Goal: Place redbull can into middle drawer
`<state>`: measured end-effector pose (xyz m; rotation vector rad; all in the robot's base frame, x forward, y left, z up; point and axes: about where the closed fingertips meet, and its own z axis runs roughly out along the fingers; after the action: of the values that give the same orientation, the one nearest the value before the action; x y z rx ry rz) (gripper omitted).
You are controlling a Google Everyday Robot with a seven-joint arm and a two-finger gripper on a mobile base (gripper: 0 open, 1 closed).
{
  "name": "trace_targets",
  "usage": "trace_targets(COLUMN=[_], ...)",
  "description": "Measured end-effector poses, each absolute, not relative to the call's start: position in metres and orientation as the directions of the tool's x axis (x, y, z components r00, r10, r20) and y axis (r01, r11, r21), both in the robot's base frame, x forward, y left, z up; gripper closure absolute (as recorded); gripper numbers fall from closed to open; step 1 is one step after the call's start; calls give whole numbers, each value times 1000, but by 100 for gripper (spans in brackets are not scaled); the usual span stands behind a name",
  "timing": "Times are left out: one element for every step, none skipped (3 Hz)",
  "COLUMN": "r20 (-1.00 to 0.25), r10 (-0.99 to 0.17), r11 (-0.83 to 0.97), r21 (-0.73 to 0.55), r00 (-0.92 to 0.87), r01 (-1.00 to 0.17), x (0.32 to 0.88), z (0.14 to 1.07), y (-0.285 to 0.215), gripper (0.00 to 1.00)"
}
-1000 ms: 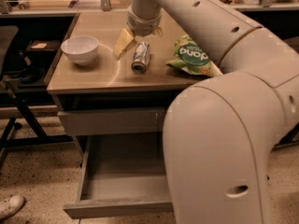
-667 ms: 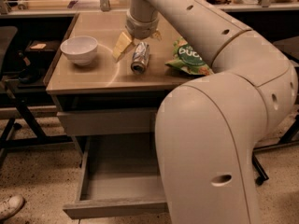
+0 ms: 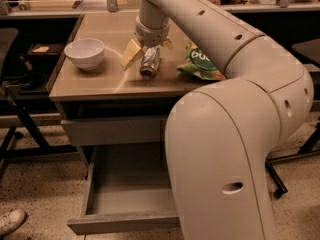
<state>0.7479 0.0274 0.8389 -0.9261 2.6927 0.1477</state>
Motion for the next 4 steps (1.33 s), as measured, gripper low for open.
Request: trace_targets(r20=[-296,-290,-286,-286], r10=[-574,-573,-580,-580], r11=[795,796,791,791], r21=[22,28,25,25], r00=[-764,-766,-763,-763], r01=[-606,-605,-611,-611], x=[746,745,745,745], z=[830,826,822,822], y=[24,24,24,24], gripper=[0,0,18,41])
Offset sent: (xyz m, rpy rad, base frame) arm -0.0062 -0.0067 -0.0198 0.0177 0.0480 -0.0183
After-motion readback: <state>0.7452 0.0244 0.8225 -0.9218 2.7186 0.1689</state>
